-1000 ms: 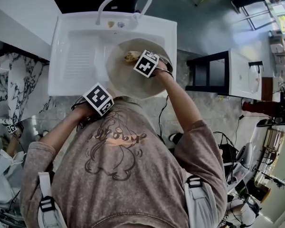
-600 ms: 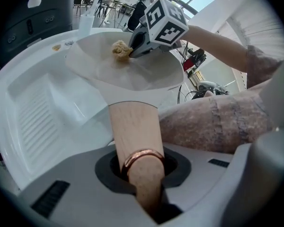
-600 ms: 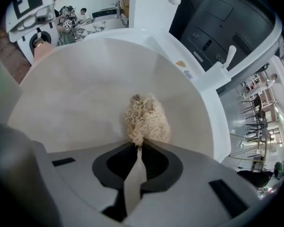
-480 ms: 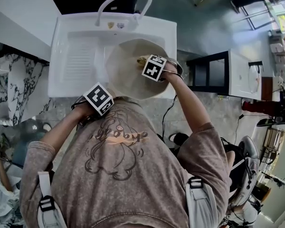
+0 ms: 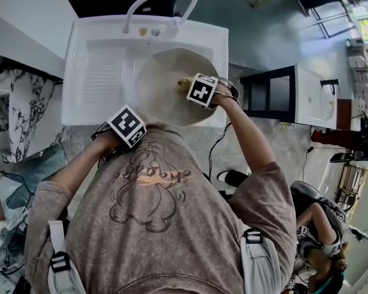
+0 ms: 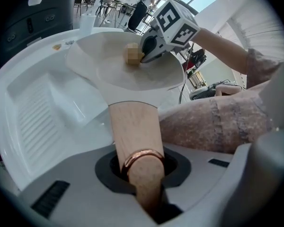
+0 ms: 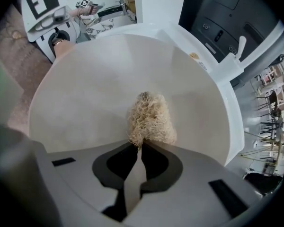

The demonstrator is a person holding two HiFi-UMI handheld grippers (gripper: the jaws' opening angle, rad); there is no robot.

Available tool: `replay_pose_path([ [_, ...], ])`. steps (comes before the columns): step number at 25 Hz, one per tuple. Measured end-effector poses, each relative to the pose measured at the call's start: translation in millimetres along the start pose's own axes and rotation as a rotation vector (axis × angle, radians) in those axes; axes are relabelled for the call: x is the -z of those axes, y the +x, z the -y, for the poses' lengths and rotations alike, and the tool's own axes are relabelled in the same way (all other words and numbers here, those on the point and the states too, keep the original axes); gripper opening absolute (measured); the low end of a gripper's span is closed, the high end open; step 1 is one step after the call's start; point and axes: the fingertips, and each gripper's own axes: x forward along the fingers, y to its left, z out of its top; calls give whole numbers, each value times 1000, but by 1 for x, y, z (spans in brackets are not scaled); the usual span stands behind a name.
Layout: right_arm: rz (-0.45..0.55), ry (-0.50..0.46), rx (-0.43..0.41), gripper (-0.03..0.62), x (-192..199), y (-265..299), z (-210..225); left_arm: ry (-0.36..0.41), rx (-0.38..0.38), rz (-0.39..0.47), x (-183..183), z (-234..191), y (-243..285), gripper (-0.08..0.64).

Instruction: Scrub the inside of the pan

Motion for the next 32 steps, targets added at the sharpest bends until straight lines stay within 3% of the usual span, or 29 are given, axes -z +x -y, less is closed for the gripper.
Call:
replay_pose_path([
  [8,59,-79,-143,41,-20,-8,-41,-4,6,0,1,0,-1,80],
  [14,188,-43,-221,40,-49,-20,-67,-12,5,4,0,2,-1,80],
  [26,393,53,-147,38,-92,-42,-59,-96,52,45,1,-7,-8,83],
  [32,540,167,-73,38,-103,-75,-37,-131,28,69,4,-20,-13,86],
])
